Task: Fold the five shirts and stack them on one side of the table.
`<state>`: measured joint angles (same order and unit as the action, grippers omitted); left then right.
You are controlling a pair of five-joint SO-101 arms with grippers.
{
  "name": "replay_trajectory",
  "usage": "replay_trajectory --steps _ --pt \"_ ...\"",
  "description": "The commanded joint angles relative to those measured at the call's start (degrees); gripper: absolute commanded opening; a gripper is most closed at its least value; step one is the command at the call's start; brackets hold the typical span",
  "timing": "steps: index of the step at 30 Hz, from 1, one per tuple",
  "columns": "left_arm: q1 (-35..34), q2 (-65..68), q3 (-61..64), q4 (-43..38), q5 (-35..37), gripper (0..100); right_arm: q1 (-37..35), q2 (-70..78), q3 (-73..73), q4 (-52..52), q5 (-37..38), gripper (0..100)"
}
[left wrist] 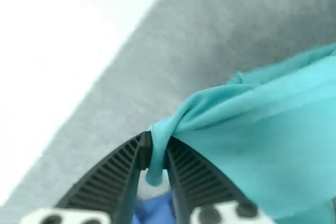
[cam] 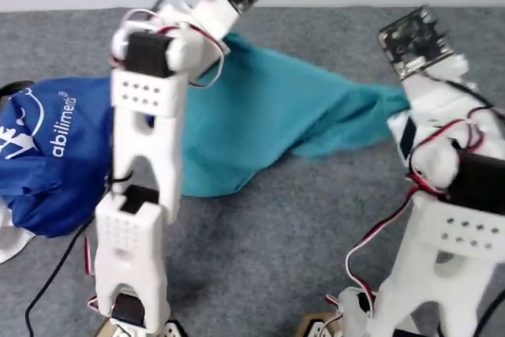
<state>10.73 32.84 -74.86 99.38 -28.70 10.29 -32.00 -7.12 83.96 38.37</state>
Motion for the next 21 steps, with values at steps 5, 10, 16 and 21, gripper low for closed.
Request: replay_trajectory --steps 5,10,16,21 --pt "-1.23 -17.23 -3.12 0.97 0.18 1 0.40 -0.92 -11.43 -14.46 -0.18 0.9" --pt "-4.75 -24.97 -3.21 -2.81 -2.81 1 -1.45 -1.54 -13.54 -22.46 5.54 0.9" --pt "-8.53 -32.18 -3.12 -6.59 -2.90 1 -2.42 -1.45 -18.29 -27.38 11.69 0.9" --pt "-7.21 -36.92 -2.95 -2.29 -6.68 1 -2.33 -1.63 -21.98 -28.18 16.35 0.9"
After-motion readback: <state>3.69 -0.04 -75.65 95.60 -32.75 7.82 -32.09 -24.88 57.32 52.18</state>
